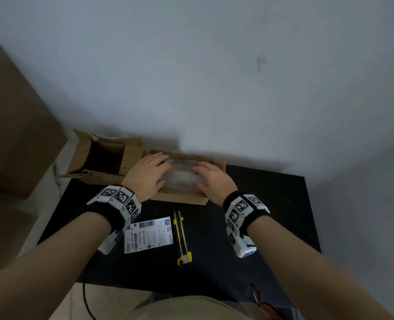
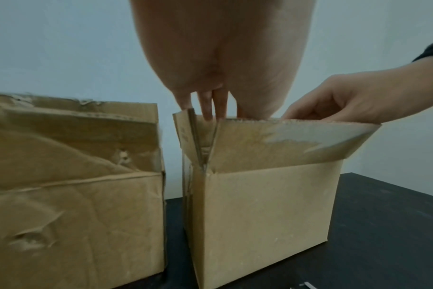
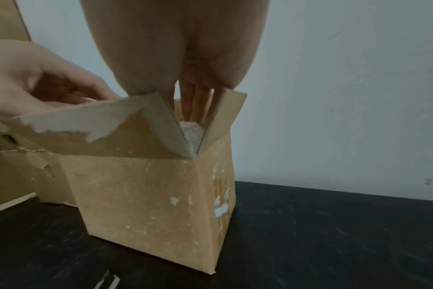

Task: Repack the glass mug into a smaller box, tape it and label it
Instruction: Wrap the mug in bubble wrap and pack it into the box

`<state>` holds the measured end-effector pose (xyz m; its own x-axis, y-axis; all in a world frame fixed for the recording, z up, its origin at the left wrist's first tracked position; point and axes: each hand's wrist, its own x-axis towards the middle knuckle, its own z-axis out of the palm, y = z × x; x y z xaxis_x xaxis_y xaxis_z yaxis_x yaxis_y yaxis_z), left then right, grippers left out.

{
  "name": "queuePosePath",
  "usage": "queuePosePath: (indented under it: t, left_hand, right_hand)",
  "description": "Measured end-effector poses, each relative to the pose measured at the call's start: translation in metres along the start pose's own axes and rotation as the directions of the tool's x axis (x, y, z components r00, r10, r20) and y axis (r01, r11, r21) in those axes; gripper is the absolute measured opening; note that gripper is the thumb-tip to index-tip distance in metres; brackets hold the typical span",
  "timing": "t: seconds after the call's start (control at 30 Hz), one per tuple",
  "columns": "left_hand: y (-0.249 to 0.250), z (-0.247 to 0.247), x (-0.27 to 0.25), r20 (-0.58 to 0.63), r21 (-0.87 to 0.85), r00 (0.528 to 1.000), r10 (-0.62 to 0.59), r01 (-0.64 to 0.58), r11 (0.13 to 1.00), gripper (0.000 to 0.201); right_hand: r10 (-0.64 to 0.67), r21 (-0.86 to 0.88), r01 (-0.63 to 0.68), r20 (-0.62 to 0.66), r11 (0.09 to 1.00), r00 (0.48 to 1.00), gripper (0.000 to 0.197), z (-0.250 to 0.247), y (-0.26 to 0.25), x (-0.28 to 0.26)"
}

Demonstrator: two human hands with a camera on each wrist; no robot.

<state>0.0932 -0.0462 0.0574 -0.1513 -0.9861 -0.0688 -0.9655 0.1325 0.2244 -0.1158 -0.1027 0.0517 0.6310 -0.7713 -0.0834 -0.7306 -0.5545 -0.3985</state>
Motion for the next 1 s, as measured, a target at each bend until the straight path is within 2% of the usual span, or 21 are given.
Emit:
queuePosePath:
  t: [0.1, 0.2, 0.33, 0.47, 0.57, 0.77, 0.9, 1.0]
  left_hand:
    - [-0.002, -0.004, -0.014, -0.061, -0.106, 0.996, -0.066, 0.059, 0.993, 0.052]
    - [-0.003, -0.005, -0.026, -0.04, -0.23, 0.986, -0.16, 0.146, 0.962, 0.052]
    - [0.0, -0.001, -0.036, -0.059, -0.316, 0.971, -0.23, 0.201, 0.927, 0.057]
    - [0.008, 0.003, -0.042, -0.011, -0.424, 0.948, -0.318, 0.283, 0.86, 0.059]
    - [0.011, 0.006, -0.044, 0.005, -0.447, 0.951, -0.309, 0.278, 0.85, 0.056]
    - [0.027, 0.011, -0.045, -0.018, -0.467, 0.969, -0.247, 0.21, 0.859, 0.057]
    - [0.028, 0.014, -0.041, -0.019, -0.477, 0.975, -0.223, 0.187, 0.859, 0.06]
    - [0.025, 0.015, -0.039, 0.004, -0.444, 0.979, -0.202, 0.183, 0.877, 0.063]
  right_hand:
    - [-0.024, -0.039, 0.021, -0.082, 0.999, 0.996, 0.047, -0.003, 0.002, -0.007]
    - [0.042, -0.029, -0.046, -0.136, 0.999, 0.99, 0.059, -0.002, 0.004, -0.015]
    - [0.193, 0.112, -0.172, -0.215, 0.979, 0.957, 0.071, 0.002, 0.005, -0.028]
    - [0.358, 0.355, -0.276, -0.191, 0.893, 0.914, 0.068, 0.007, 0.002, -0.041]
    - [0.42, 0.468, -0.307, -0.157, 0.829, 0.894, 0.063, 0.009, 0.003, -0.046]
    - [0.512, 0.544, -0.355, -0.164, 0.76, 0.843, 0.046, 0.006, 0.01, -0.051]
    - [0.47, 0.473, -0.33, -0.216, 0.817, 0.856, 0.048, -0.002, 0.018, -0.051]
    - [0.429, 0.379, -0.359, -0.116, 0.853, 0.896, 0.049, -0.012, 0.023, -0.042]
